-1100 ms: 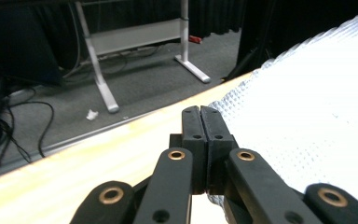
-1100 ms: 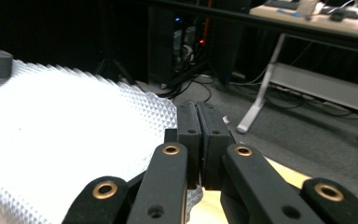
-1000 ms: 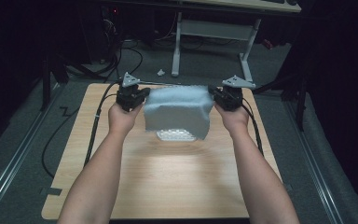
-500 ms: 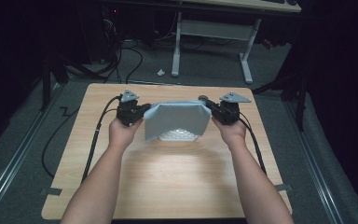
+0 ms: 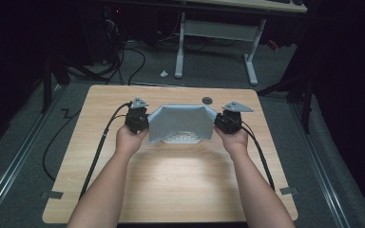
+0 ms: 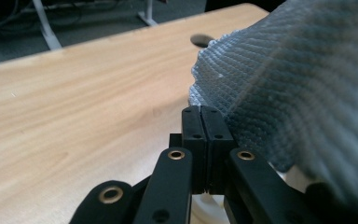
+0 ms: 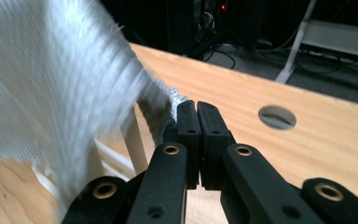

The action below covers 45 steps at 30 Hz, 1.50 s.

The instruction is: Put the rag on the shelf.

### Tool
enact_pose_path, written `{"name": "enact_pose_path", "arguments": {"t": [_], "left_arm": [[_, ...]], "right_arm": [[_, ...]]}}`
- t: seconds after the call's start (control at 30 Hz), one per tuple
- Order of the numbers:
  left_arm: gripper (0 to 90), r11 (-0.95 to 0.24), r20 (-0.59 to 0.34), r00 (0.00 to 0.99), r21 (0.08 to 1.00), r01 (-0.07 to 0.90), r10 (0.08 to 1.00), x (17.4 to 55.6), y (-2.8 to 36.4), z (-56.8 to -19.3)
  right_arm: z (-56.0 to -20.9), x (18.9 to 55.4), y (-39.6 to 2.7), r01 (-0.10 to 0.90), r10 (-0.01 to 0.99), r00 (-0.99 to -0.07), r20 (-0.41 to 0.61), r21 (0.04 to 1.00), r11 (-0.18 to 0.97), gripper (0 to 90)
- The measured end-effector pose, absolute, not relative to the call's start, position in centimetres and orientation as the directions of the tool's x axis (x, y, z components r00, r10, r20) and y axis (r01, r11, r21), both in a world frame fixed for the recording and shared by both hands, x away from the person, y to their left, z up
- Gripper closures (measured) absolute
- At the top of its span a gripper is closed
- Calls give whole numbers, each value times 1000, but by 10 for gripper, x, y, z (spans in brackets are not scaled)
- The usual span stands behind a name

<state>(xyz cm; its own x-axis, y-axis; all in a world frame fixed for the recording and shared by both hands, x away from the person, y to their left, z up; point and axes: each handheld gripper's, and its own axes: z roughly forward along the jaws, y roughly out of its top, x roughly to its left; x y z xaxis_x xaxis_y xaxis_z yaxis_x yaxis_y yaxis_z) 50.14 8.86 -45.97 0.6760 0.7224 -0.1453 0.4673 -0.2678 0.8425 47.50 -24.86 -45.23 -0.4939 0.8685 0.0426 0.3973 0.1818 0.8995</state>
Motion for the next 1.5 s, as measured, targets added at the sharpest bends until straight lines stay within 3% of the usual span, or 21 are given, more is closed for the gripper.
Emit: {"name": "enact_pose_path", "arguments": {"t": [0.23,0.53,0.77,1.0,1.5], "left_arm": [[886,-195,-218,646,841,505,731,500,98,-476],[822,-168,-234,631,844,509,739,500,104,-475],[718,-152,-210,600,855,495,772,499,107,-471],[616,-121,-181,552,877,465,814,498,117,-461],[607,-121,-140,503,885,450,853,495,141,-454]], "right_arm": [[-465,470,-252,407,871,-489,58,898,169,895],[-466,469,-253,405,871,-487,55,899,169,891],[-462,469,-257,405,879,-472,63,902,153,794],[-453,468,-269,394,896,-440,59,909,134,751],[-443,464,-285,380,910,-412,38,915,134,746]]}}
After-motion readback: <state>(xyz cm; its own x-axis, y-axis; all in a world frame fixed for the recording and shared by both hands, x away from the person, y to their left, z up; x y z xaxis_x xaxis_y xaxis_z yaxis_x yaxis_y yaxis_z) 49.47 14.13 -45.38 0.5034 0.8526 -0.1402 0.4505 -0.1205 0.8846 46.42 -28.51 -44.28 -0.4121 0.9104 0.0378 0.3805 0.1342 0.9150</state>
